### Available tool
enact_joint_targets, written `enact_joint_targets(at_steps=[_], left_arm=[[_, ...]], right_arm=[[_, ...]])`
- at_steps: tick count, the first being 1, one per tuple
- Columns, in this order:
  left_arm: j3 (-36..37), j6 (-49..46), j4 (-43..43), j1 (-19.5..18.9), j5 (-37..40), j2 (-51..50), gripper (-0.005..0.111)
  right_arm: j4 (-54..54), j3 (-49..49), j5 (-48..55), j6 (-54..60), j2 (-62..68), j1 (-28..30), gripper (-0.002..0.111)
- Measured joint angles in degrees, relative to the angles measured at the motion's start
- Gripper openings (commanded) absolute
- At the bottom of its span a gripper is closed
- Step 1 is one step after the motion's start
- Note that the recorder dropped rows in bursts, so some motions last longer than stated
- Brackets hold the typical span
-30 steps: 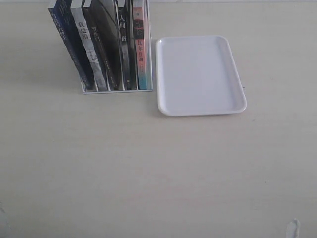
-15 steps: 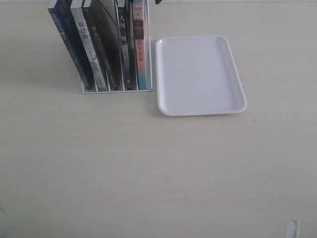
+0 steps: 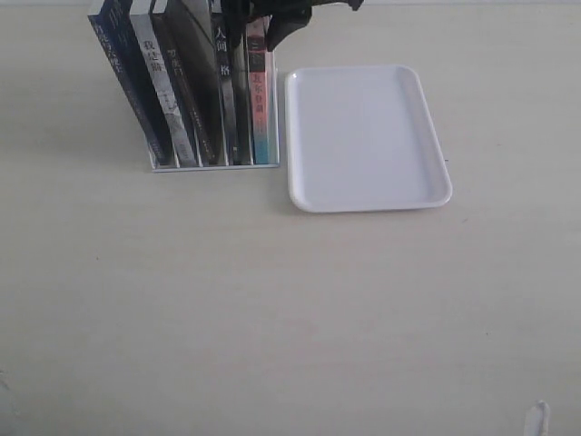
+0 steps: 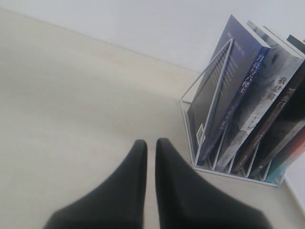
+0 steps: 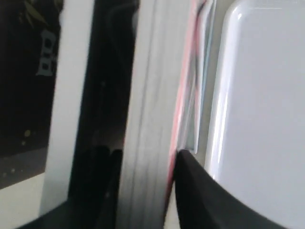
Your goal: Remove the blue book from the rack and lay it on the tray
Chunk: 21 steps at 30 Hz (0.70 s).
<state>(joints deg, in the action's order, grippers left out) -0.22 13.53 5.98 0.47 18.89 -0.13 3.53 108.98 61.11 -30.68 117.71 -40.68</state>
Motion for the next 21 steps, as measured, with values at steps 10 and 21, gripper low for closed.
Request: enact_joint_targets(at_steps=[10,21], left_arm=[[0.00,0.00,0.00,0.00,0.00,0.00,0.006],[0.00,0.00,0.00,0.00,0.00,0.00,0.006]], right_arm=[[-1.56,0.00,0.51,0.37,-0.19,0.13,0.000],[-2.14,-0.34,1.61,0.47,-5.24,0.13,0.000]])
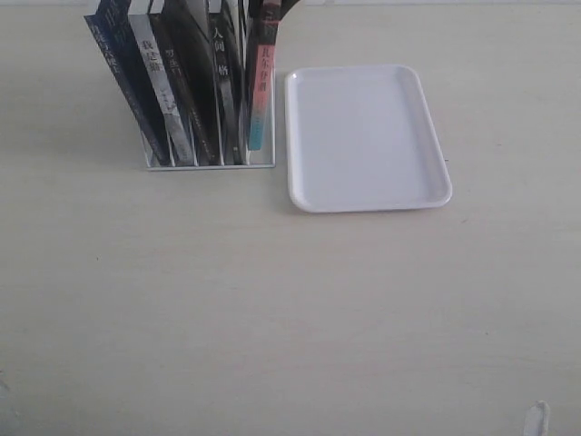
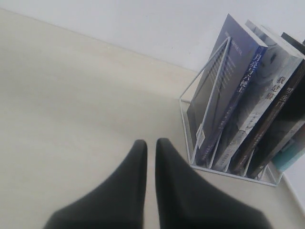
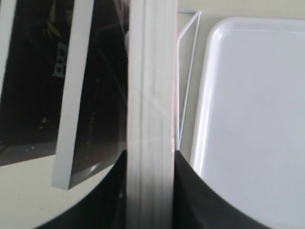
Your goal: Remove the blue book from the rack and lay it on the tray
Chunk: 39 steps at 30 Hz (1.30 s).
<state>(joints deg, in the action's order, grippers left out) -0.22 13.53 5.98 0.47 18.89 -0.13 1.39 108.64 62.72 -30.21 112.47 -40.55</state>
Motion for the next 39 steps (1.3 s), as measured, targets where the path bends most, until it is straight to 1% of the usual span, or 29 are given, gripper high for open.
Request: enact_joint_targets(at_steps=[4,23,39], left_arm=[[0.00,0.00,0.00,0.00,0.00,0.00,0.006],[0.00,0.00,0.00,0.00,0.00,0.00,0.006],[0.00,0.00,0.00,0.00,0.00,0.00,0.006]], right_arm=[[-0.79,0.00,0.00,0.00,-1.66,0.00,0.000],[-1.39,0.00,0.11,0.11,-1.69,0.00,0.000],[-4.17,0.00,-2.35,1.20,-1.12,0.00,0.000]])
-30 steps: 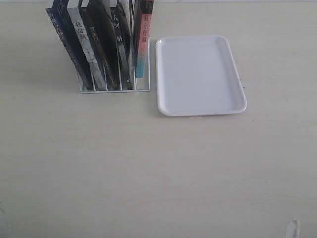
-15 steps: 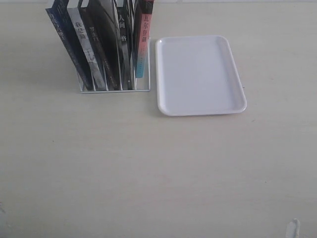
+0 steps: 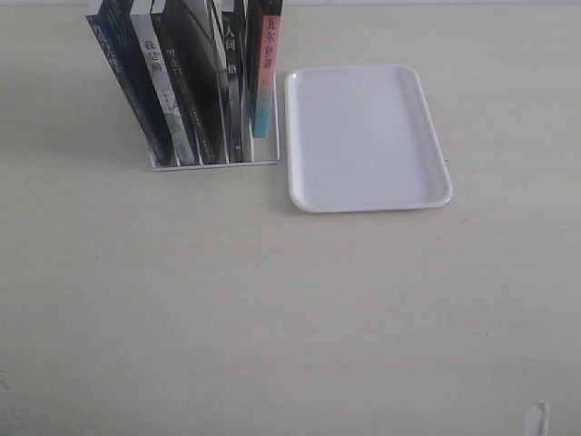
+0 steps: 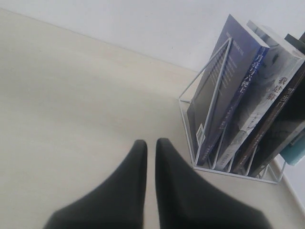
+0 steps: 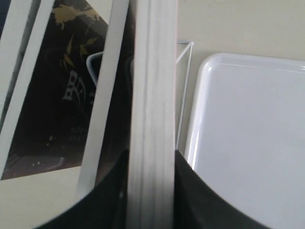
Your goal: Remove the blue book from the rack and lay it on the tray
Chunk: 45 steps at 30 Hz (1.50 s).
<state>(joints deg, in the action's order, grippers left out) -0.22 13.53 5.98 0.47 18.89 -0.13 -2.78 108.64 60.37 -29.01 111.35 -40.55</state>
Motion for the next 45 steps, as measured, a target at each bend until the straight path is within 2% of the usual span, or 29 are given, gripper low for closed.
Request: enact_joint_targets(at_steps=[2,7,10,21,36,45], left_arm=[[0.00,0.00,0.00,0.00,0.00,0.00,0.006],[0.00,0.00,0.00,0.00,0.00,0.00,0.006],[0.00,0.00,0.00,0.00,0.00,0.00,0.006],[0.00,0.00,0.00,0.00,0.00,0.00,0.006],[0.00,0.00,0.00,0.00,0.00,0.00,0.006],[0.00,0.00,0.00,0.00,0.00,0.00,0.006]], right_arm=[[-0.23,0.00,-0.45,0.62,0.77,0.00,0.004],[-0.44,0.00,-2.13,1.55,2.66,0.00,0.030],[-0.21,0.00,-4.56,1.84,3.08,0.00,0.038],[0.84,0.35,-6.05,1.96,2.74,0.00,0.038],[12.49,0.35,-4.75,8.29,-1.07,-1.02,0.038],[10.71,0.35,-4.64,7.40,-0.31,-1.27,0.038]])
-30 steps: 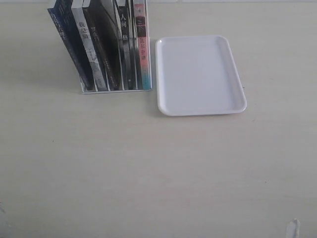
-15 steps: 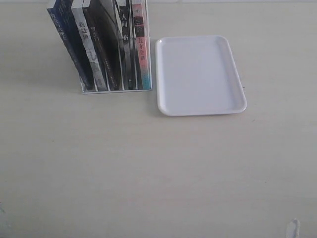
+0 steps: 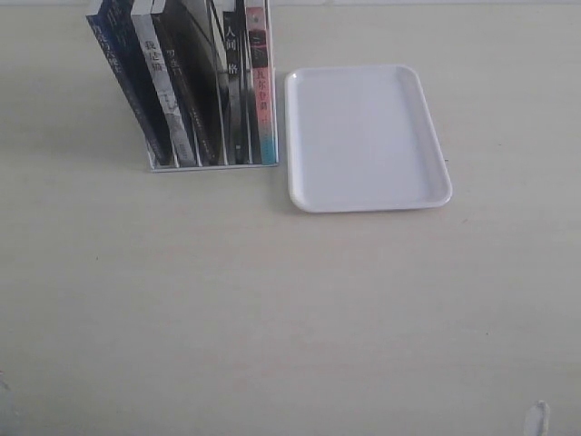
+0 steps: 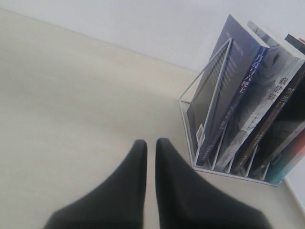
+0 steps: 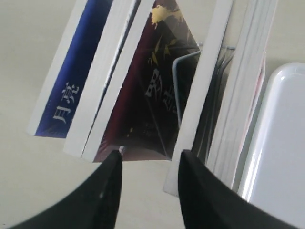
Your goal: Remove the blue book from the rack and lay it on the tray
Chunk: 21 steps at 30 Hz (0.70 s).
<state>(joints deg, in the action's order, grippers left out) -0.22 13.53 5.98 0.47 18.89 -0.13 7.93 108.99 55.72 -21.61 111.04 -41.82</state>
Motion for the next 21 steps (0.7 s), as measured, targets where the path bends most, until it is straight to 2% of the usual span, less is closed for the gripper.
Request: enact_joint_targets(at_steps=[18,21], left_arm=[[0.00,0.00,0.00,0.00,0.00,0.00,0.006],[0.00,0.00,0.00,0.00,0.00,0.00,0.006]], right_arm=[[-0.86,0.00,0.79,-3.71,3.44,0.00,0.038],[-0.57,0.00,1.72,-3.96,4.53,0.00,0.034]])
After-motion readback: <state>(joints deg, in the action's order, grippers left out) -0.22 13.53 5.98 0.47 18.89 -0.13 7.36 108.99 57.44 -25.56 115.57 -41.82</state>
